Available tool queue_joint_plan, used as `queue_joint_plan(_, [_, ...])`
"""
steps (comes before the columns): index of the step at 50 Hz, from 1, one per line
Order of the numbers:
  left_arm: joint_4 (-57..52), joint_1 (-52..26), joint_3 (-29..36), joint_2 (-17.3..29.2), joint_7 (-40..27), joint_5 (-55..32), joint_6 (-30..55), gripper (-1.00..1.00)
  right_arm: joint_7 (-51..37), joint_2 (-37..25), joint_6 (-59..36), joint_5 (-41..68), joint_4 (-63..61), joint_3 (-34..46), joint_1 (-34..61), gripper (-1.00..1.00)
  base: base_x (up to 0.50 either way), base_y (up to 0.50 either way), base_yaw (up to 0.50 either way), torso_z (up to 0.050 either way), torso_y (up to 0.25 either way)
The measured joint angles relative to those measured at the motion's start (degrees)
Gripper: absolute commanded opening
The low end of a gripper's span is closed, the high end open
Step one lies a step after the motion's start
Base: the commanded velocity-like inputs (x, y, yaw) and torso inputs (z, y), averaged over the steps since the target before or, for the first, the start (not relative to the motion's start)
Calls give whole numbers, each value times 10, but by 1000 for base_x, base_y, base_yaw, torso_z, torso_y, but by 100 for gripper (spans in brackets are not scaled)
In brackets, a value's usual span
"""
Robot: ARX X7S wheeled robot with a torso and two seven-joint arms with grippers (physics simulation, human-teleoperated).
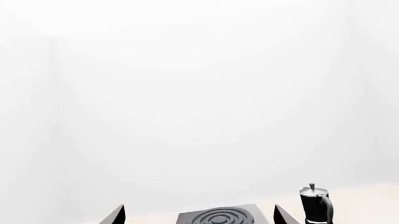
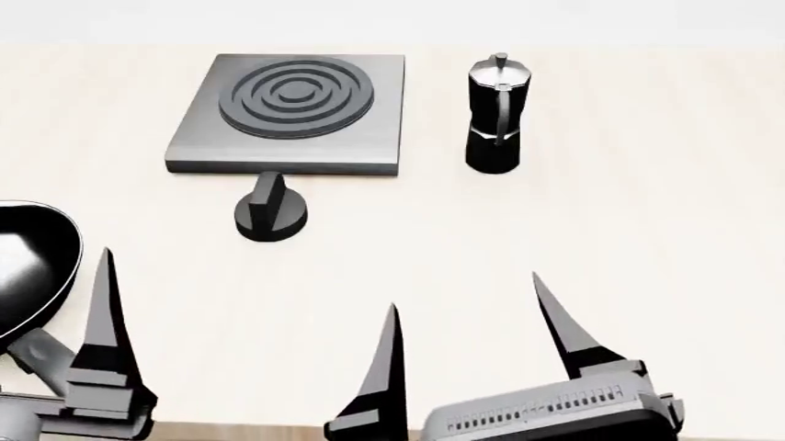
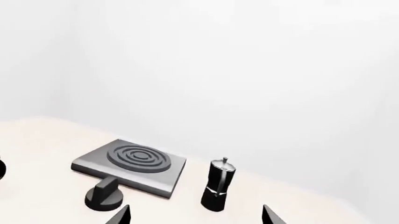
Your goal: Turn on the stove.
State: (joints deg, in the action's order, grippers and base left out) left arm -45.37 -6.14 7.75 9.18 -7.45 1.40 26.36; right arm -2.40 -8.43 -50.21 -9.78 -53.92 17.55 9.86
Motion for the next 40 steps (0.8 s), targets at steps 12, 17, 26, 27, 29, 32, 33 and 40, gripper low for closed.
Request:
queue_joint_plan(12, [-41,-14,-6,7,-4,-6,25,100,68,37,-29,-94,-42,13,15,100,0,0,0,0,0])
queue_joint_plan(17, [-52,-16,-7,9,-7,-8,31,100,100,55,-25,-138,-49,15,15,100,0,28,0,0,0])
queue_joint_plan(26, [-64,-18,-3,13,-12,-8,38,100,132,72,-19,-182,-56,18,14,100,0,161,0,0,0])
queue_joint_plan(27, [-64,-18,-3,14,-12,-8,38,100,134,73,-18,-184,-57,19,14,100,0,164,0,0,0])
queue_joint_plan(29, [-65,-18,-2,15,-13,-8,38,100,137,75,-18,-189,-57,20,13,100,0,158,0,0,0])
queue_joint_plan(32, [-65,-18,-1,16,-15,-8,39,100,142,77,-18,-196,-58,22,14,100,0,164,0,0,0])
queue_joint_plan(33, [-66,-18,0,16,-15,-8,39,100,143,77,-18,-198,-58,22,14,100,0,164,0,0,0])
queue_joint_plan(40, [-66,-17,2,20,-19,-8,38,100,148,80,-17,-205,-59,26,13,100,0,161,0,0,0])
